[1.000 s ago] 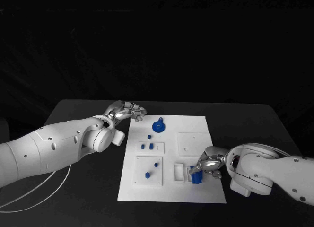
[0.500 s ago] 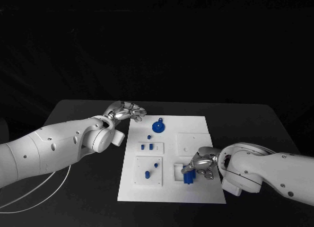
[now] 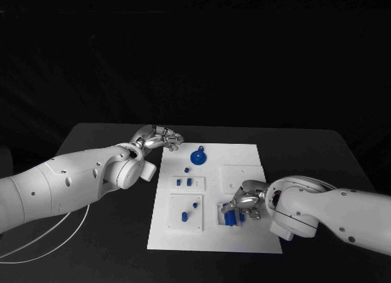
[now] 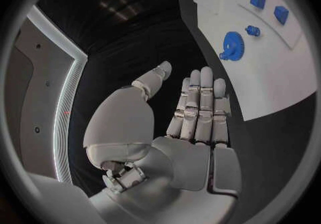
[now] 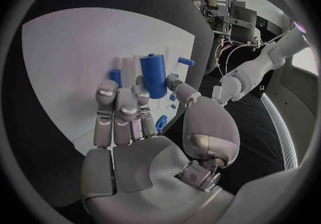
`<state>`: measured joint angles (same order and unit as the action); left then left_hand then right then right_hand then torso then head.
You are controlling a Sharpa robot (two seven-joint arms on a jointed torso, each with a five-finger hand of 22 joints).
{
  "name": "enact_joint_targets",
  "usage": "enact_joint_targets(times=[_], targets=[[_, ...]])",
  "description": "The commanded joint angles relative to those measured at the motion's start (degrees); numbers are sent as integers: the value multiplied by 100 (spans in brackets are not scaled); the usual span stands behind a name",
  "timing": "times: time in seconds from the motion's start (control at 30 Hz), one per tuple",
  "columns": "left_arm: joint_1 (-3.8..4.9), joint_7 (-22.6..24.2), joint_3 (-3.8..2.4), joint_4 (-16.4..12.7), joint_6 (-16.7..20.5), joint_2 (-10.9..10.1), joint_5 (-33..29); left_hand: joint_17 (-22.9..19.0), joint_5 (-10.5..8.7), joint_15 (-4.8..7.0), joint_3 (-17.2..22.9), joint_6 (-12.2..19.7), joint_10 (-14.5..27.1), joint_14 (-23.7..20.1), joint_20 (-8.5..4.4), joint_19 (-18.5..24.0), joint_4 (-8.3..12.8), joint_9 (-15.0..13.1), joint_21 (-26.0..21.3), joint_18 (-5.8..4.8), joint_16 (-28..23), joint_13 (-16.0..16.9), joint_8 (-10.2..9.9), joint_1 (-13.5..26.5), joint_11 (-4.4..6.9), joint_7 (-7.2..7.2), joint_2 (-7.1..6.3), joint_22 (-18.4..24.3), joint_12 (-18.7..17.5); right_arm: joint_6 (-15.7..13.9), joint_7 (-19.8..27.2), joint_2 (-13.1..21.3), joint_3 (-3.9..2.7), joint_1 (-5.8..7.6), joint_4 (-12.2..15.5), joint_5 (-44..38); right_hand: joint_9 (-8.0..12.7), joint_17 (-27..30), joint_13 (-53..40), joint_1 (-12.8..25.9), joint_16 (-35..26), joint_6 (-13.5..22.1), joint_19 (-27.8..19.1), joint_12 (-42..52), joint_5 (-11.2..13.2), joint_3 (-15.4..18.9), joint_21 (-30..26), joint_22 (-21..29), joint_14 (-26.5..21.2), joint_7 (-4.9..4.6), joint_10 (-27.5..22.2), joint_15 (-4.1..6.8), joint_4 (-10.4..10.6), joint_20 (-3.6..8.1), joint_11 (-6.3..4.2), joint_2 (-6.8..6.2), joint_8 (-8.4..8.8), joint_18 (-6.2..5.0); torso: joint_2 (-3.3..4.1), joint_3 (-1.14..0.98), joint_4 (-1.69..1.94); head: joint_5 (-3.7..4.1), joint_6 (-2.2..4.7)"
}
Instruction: Assemble the parts on the task board
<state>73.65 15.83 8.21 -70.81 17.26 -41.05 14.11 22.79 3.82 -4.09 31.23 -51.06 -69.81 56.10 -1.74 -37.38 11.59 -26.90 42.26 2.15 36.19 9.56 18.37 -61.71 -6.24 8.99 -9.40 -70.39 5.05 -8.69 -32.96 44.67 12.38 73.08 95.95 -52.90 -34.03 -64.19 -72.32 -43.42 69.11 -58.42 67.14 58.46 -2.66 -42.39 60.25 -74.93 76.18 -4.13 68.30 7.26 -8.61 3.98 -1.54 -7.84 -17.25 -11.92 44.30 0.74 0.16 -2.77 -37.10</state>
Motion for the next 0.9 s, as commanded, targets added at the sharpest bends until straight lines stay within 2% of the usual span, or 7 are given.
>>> enact_joint_targets(times=[0.03,0.37,0.67,0.9], targets=[[3,64,-4,-13,-71,12,-35,7,-10,-11,-23,41,-26,43,24,-5,-2,5,-24,52,-37,-10,20,2,-10,-15,55,-6,-31,13,-2,-34,1,-1,-38,-83,10,3,-7,56,37,-105,25,23,-15,1,34,-105,6,-50,40,51,15,1,-20,-1,-37,-308,0,0,-5,-4,-6],[4,56,-4,-16,-74,11,-35,12,-10,-12,-27,41,-26,44,25,-5,-4,6,-27,51,-42,-11,20,5,-11,-14,55,-7,-31,146,-40,-112,8,-2,-140,-28,19,2,-2,108,41,-107,30,3,-15,10,44,-104,2,-50,33,53,27,7,-21,-27,-25,-308,-1,-3,-2,-17,-11],[4,53,-4,-13,-59,19,-35,18,-10,-22,-35,41,-26,17,30,5,-2,10,-40,47,-72,-14,22,4,-11,-15,49,-10,-32,165,-66,-172,25,-8,-195,-50,37,8,16,330,38,-99,30,-66,-15,187,57,-96,-11,-55,-10,53,79,15,-17,-230,8,-308,-1,-4,-4,-29,-29],[4,51,-4,-10,-60,26,-35,20,-10,-24,-36,42,-26,13,32,8,-2,11,-43,47,-79,-15,22,3,-11,-15,50,-11,-32,155,-45,-191,29,-11,-160,-50,39,10,1,560,34,-86,4,-81,-15,561,56,-91,-27,-51,-26,59,40,32,-19,-320,29,-308,0,-5,-4,-35,-42]])
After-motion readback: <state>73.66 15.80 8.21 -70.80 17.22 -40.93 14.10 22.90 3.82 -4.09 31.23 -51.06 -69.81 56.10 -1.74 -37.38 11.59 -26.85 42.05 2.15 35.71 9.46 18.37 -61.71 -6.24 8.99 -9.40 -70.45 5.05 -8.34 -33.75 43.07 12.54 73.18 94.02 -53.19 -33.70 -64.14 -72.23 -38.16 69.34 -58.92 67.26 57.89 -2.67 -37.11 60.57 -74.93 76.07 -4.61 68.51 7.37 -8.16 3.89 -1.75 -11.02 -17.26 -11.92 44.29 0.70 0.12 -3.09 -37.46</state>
